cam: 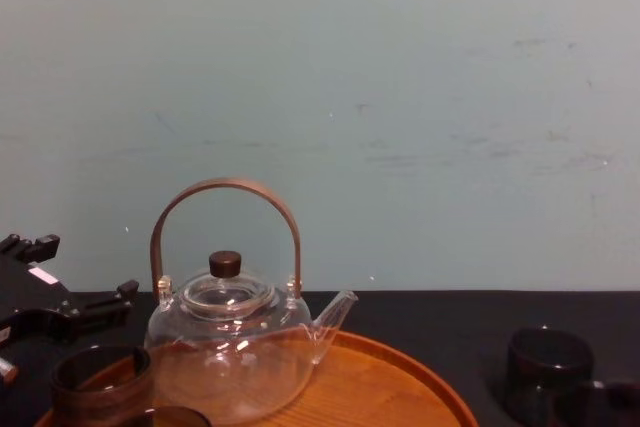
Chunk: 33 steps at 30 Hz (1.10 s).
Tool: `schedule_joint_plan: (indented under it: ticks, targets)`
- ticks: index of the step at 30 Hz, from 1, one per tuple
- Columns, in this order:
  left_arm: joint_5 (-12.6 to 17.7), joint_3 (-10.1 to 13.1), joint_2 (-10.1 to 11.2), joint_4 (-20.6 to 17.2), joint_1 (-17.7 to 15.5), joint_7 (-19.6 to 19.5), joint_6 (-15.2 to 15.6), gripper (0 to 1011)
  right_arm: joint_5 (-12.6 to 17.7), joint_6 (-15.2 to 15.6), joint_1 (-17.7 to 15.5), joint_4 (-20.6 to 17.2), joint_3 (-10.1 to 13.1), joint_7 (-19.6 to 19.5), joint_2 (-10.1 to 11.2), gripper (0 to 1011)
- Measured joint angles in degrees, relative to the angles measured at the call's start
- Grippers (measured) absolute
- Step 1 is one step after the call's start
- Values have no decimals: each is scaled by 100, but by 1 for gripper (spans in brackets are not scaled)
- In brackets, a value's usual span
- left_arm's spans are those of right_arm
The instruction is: Pick up the glass from the table and place it on the tray.
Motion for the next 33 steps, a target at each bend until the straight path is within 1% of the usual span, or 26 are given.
schedule_joint_plan:
  ticks: [4,7,11,12,15,18,21,28,33]
  targets:
    - [0,0,0,0,0,0,0,1001,18,-60,146,-9,-33,77,-9,901]
    - [0,0,0,0,0,0,0,1001,11,-130,329,-9,-111,162,-56,900]
    - [0,0,0,0,0,0,0,1001,-8,-178,485,-1,-200,234,-122,901]
    - [0,0,0,0,0,0,0,1001,-19,-208,569,12,-261,269,-168,901]
    - [0,0,0,0,0,0,0,1002,-34,-251,687,37,-355,334,-241,900]
    - [0,0,0,0,0,0,0,1002,-62,-306,835,79,-495,407,-358,901]
    - [0,0,0,0,0,0,0,1001,-80,-368,997,144,-673,483,-513,901]
    - [0,0,0,0,0,0,0,1001,-104,-437,1214,309,-982,581,-780,901]
    - [0,0,0,0,0,0,0,1001,-106,-462,1292,425,-1147,614,-922,900]
